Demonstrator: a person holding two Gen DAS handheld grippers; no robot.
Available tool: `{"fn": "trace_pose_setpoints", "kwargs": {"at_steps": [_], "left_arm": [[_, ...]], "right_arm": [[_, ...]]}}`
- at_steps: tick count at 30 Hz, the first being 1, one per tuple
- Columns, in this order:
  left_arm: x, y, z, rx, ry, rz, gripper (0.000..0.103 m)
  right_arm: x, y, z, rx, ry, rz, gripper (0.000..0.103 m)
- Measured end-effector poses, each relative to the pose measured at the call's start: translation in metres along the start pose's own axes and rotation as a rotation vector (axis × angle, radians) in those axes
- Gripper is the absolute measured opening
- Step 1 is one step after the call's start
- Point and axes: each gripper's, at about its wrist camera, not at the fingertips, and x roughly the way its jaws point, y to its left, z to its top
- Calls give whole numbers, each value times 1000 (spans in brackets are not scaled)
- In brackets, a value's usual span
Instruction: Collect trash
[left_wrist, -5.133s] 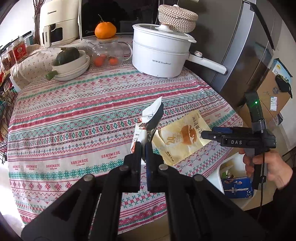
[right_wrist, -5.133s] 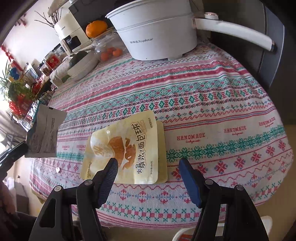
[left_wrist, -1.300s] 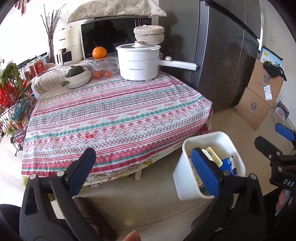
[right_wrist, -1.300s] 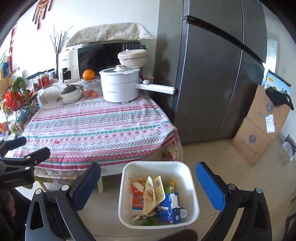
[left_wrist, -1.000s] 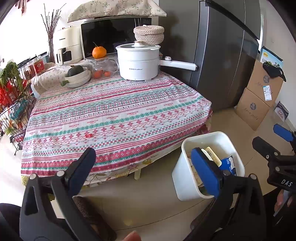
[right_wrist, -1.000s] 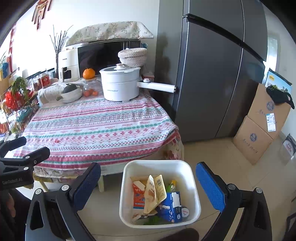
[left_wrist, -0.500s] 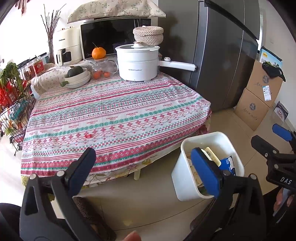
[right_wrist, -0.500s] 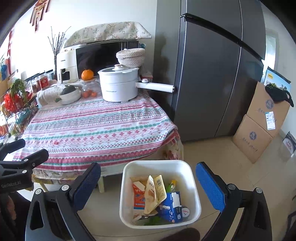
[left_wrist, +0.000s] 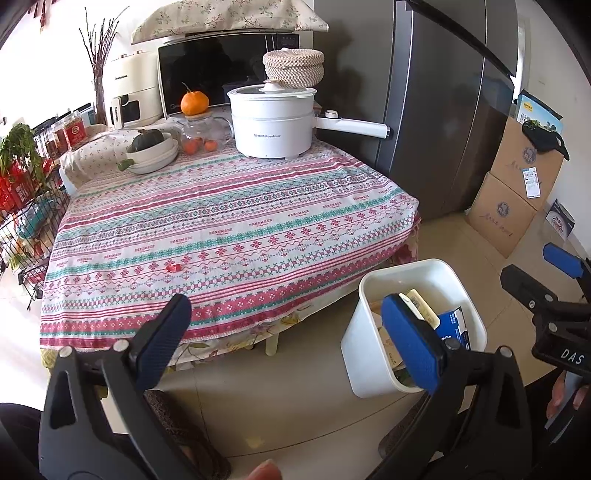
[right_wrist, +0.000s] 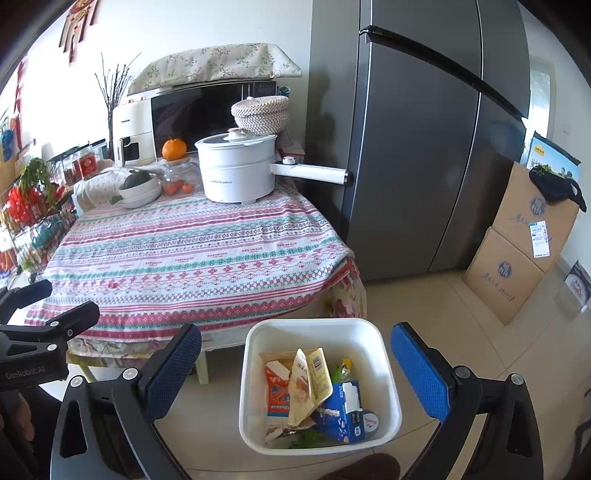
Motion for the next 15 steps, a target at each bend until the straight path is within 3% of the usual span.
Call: {"fn": "trace_pose_setpoints", "kwargs": {"at_steps": [15], "left_arm": [[-1,1,0,-3,7,3,102]], "right_arm": [[0,2,-1,7,1,-3,103]]}}
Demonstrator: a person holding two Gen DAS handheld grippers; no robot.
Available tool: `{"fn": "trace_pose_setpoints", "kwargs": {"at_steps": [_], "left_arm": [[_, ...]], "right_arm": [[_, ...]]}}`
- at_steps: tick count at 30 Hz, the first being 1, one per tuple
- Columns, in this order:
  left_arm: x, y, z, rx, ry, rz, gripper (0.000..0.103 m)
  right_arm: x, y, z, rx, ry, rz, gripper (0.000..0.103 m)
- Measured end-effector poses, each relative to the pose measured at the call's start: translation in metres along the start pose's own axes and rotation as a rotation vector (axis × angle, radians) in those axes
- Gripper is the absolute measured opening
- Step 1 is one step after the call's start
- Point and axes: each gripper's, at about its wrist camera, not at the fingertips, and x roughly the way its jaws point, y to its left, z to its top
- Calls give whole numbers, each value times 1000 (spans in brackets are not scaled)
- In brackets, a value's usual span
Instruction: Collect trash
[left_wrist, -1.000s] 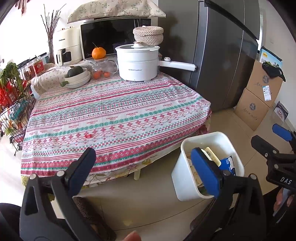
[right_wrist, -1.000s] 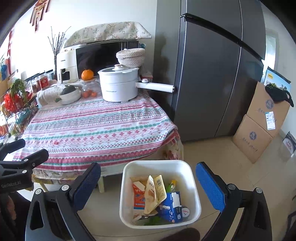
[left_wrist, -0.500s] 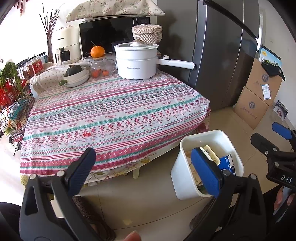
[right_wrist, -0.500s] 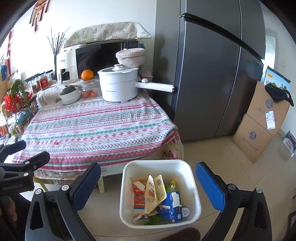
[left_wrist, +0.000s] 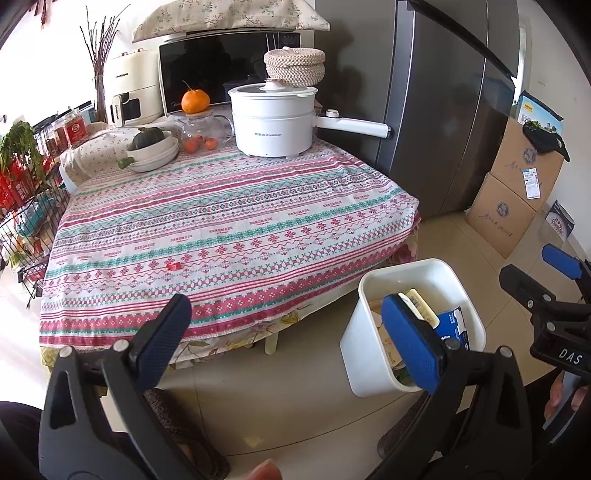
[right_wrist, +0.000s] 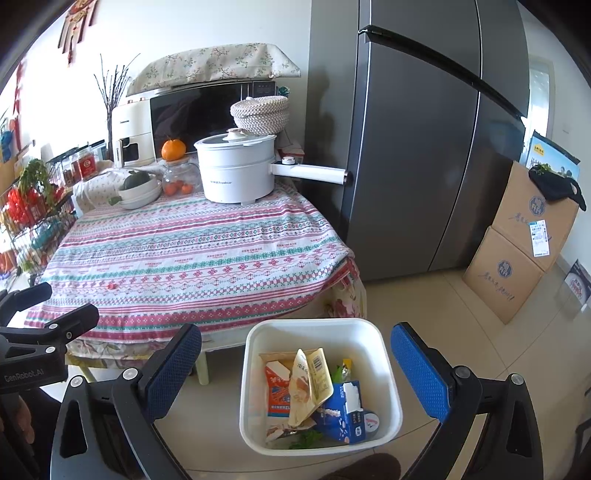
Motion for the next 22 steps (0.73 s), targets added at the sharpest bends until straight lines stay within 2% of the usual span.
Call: {"fn": "trace_pose_setpoints", "kwargs": {"at_steps": [16,22], "left_arm": [[-1,3,1,-12,12,8,102],[0,6,2,-17,25,-15,102]], "right_arm": [[0,1,-1,3,3,3,103],[0,1,-1,4,4,4,103]]}}
